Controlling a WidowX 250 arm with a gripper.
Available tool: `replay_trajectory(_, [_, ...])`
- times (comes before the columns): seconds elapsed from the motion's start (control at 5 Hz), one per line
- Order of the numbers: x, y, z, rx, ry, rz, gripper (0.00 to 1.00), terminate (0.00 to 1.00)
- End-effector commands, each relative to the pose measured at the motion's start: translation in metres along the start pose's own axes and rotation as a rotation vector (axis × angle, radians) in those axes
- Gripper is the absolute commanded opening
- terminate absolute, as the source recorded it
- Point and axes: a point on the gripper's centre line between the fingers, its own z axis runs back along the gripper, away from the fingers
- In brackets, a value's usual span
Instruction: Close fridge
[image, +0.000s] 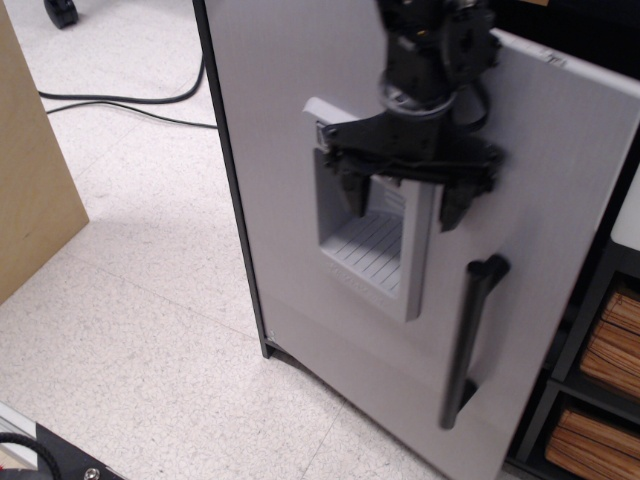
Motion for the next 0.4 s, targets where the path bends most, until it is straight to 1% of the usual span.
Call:
replay_trajectory(0.0, [0.0476,-0.0166,0.0098,-0.033,-0.084,0.059,1.00,0.00])
replay_trajectory(0.2, [0.0539,-0.0179,0.0065,-0.028,-0.107,0.067,1.00,0.00])
